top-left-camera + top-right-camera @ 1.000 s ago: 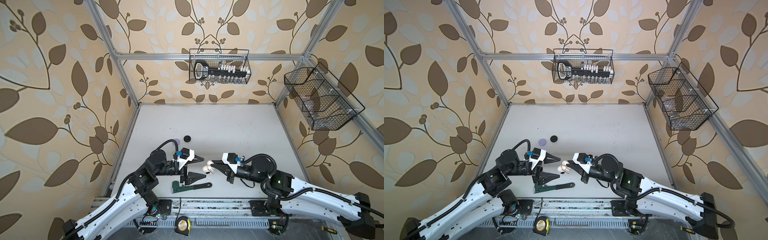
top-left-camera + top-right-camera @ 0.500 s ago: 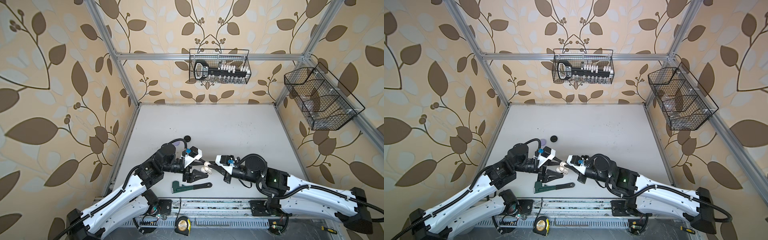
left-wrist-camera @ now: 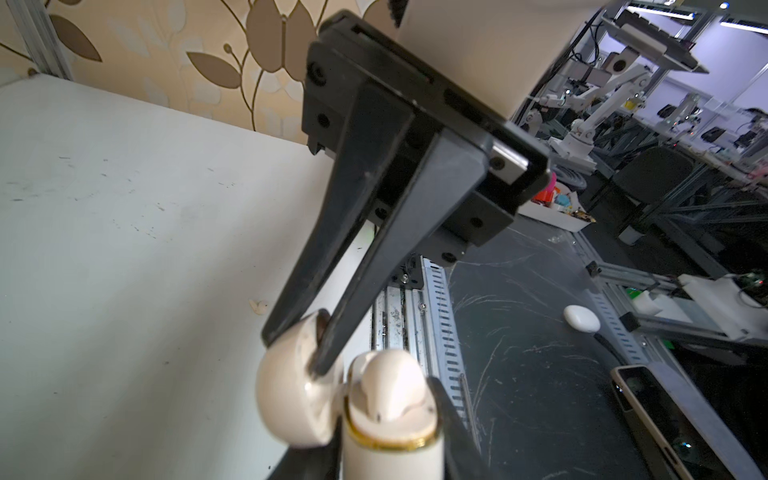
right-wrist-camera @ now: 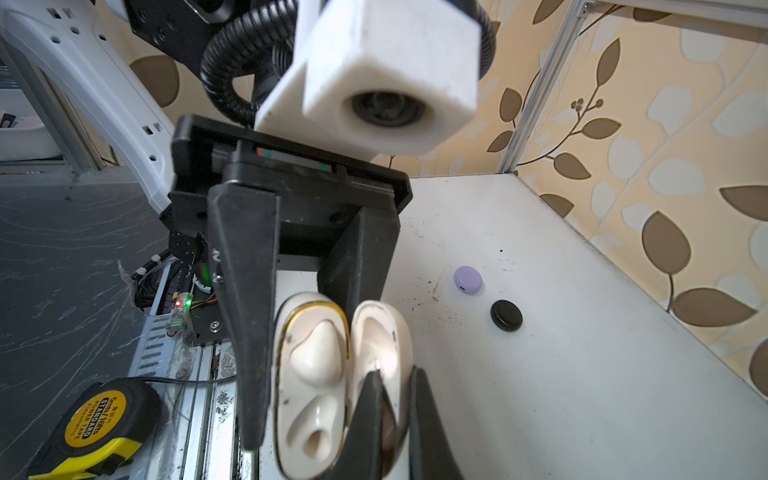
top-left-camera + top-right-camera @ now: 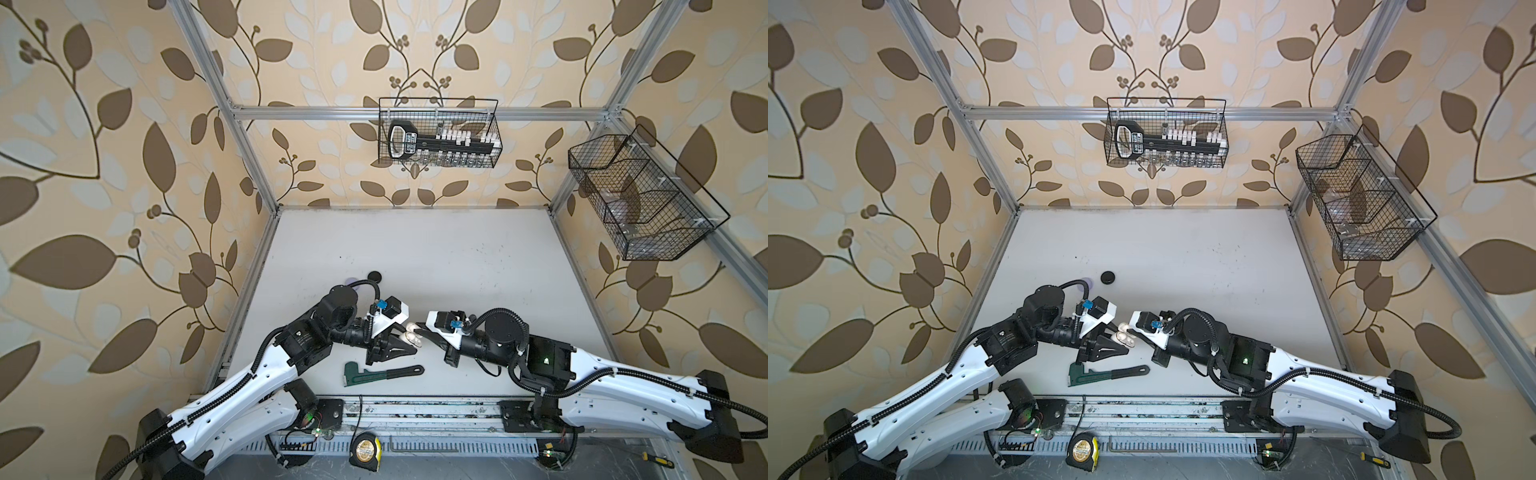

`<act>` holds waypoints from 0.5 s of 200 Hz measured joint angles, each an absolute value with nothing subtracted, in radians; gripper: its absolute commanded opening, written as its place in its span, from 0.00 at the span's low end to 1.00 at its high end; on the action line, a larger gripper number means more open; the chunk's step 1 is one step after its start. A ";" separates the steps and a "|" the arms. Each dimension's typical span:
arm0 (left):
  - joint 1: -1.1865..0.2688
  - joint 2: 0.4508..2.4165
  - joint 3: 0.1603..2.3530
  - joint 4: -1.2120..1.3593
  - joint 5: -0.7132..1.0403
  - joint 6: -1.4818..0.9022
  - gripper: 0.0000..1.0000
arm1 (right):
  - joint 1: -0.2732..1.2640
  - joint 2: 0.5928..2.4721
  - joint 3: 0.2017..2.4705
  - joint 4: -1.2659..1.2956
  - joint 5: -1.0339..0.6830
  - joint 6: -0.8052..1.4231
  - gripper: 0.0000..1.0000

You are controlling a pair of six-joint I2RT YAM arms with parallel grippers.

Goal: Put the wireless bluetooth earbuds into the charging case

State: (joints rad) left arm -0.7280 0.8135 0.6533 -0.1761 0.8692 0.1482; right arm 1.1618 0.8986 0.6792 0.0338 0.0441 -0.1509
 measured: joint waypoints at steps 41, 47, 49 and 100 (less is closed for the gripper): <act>-0.728 0.813 0.653 -0.189 0.871 0.157 0.00 | 1.170 0.899 0.687 0.026 0.073 -0.146 0.49; -0.728 0.813 0.653 -0.191 0.869 0.159 0.00 | 1.170 0.899 0.694 0.018 0.092 -0.139 0.54; -0.728 0.813 0.653 -0.190 0.862 0.158 0.00 | 1.169 0.898 0.695 0.014 0.096 -0.126 0.55; -0.711 0.719 0.450 0.076 0.616 0.106 0.00 | 1.156 0.752 0.678 -0.123 0.286 0.073 0.66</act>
State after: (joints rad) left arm -0.7113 0.7185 0.4503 0.0761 0.6163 0.1059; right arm 1.1561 0.7521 0.6785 -0.1226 0.2863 0.0731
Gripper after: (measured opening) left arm 0.238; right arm 0.659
